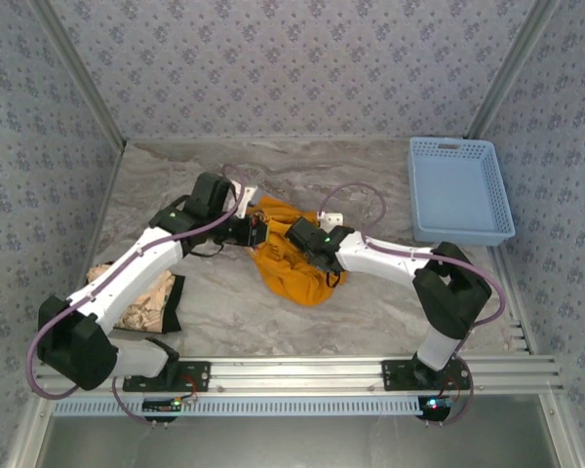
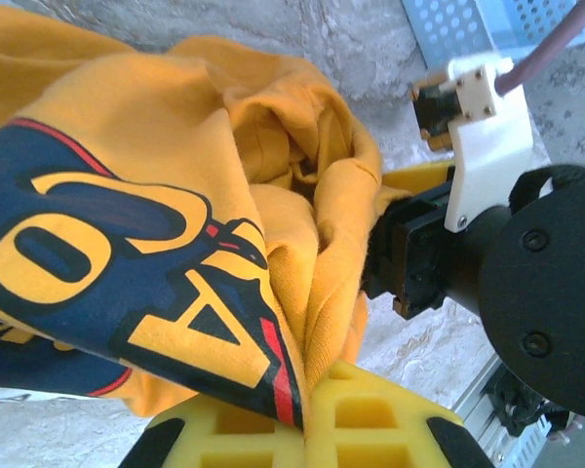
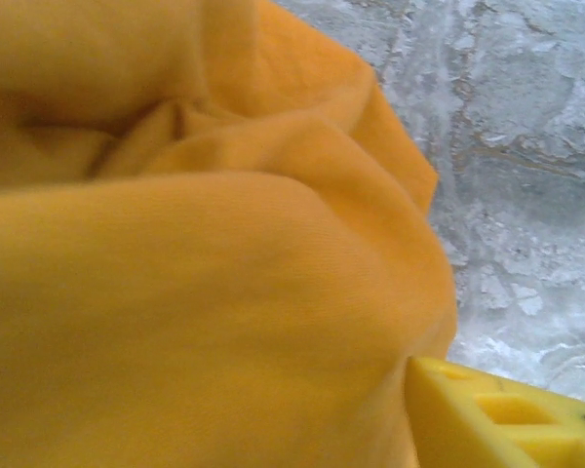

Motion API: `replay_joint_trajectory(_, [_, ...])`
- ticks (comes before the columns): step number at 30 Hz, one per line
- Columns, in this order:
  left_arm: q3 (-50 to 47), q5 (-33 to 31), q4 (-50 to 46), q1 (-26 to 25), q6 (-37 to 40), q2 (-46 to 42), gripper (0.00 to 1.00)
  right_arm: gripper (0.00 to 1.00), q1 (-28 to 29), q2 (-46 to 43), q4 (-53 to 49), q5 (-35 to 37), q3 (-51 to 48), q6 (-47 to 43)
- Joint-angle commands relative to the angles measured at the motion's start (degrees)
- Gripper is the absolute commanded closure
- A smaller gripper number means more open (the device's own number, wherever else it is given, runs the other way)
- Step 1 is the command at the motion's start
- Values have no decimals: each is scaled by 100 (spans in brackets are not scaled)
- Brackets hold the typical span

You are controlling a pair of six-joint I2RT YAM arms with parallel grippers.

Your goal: Fold the inside-out t-shirt

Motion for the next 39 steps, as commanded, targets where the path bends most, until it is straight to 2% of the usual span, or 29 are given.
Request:
replay_joint_trajectory(1, [356, -108, -62, 114, -107, -203, 100, 49, -45, -330, -547, 240, -50, 172])
replay_joint_trajectory(3, [427, -259, -57, 141, -130, -216, 100, 57, -89, -595, -743, 166, -49, 120])
replay_joint_trajectory(5, [448, -423, 30, 152, -152, -229, 100, 61, -159, -856, -974, -28, 21, 28])
replay_joint_trajectory(8, [439, -583, 151, 157, -161, -103, 100, 61, -251, -1278, -1086, -741, 272, -363])
replay_joint_trajectory(11, [468, -455, 143, 145, -198, 192, 100, 61, -322, -1687, -1189, -1321, 639, -555])
replay_joint_trajectory(15, [390, -350, 156, 147, -324, 496, 100, 61, -574, -2063, -1494, -1647, 655, -533])
replay_joint_trajectory(18, [251, -264, 269, 130, -442, 544, 100, 54, -771, -2249, -1430, -1909, 317, -612])
replay_joint_trajectory(20, [168, -169, 333, 128, -526, 544, 100, 53, -725, -2270, -1398, -1969, 142, -532])
replay_joint_trajectory(23, [140, -138, 290, 105, -565, 526, 100, 51, -300, -2132, -1130, -1998, 171, -4])
replay_joint_trajectory(26, [136, -114, 246, 108, -548, 513, 100, 52, 180, -1795, -558, -2123, 287, 1080])
replay_joint_trajectory(28, [117, -105, 239, 108, -518, 516, 100, 56, 625, -1541, -64, -1659, 311, 1675])
replay_joint_trajectory(30, [127, -73, 231, 105, -488, 523, 100, 64, 806, -1171, -162, -1242, 507, 2375])
replay_joint_trajectory(33, [167, -21, 185, 106, -456, 511, 100, 73, 687, -763, 35, -977, 321, 3014])
replay_joint_trajectory(36, [267, 71, 23, 119, -298, 440, 100, 73, 429, -540, 86, -937, 33, 3234])
replay_joint_trajectory(39, [363, 137, -261, 177, -6, 331, 100, 70, 129, -685, -24, -901, -206, 3197])
